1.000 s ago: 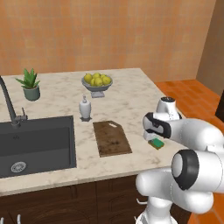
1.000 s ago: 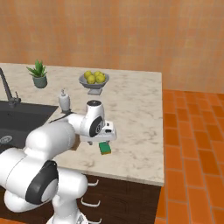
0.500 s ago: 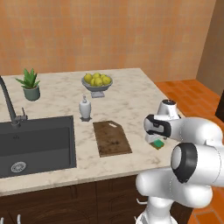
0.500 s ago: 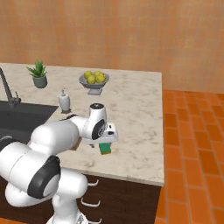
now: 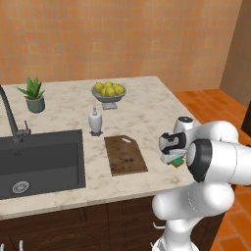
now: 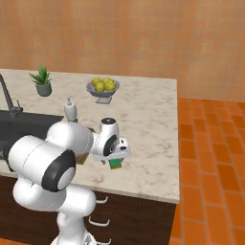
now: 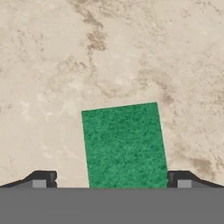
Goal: Pick up the sponge from the counter and clean the cutting board by briefly scrubbing or pressing down on the cutting board. Once finished, release the sponge.
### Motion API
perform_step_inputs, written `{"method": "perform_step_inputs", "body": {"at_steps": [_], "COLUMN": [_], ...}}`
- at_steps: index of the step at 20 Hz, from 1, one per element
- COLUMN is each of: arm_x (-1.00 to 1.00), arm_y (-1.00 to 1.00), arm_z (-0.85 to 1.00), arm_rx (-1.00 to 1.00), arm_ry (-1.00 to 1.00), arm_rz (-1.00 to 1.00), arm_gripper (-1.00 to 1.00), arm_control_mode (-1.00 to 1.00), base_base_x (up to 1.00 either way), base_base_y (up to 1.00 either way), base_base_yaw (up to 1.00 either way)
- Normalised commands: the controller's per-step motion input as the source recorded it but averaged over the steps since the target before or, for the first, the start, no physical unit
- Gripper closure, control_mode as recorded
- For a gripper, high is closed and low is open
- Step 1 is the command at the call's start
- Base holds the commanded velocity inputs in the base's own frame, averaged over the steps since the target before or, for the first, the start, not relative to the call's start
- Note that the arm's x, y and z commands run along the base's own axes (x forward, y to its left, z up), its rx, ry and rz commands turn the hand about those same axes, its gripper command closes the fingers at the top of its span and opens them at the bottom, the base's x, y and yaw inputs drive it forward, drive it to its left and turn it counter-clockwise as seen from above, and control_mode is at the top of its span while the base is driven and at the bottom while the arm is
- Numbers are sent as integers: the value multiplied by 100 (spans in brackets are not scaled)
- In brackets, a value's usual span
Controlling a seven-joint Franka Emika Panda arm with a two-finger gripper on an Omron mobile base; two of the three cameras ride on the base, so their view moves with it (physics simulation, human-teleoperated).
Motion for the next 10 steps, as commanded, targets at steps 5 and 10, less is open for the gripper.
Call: {"method": "perform_step_inputs", "body": {"at_steps": [5, 10], "arm_x": [23, 0], "arm_y": [-11, -4], "arm_z": [-7, -26], "arm_rx": [0, 0], "arm_ry": [1, 0], "arm_rz": [0, 1], "arm_gripper": [-100, -100], "arm_control_mode": [-100, -100], "base_base_x": [0, 0], "base_base_y": [0, 0], "base_base_yaw": [0, 0]}}
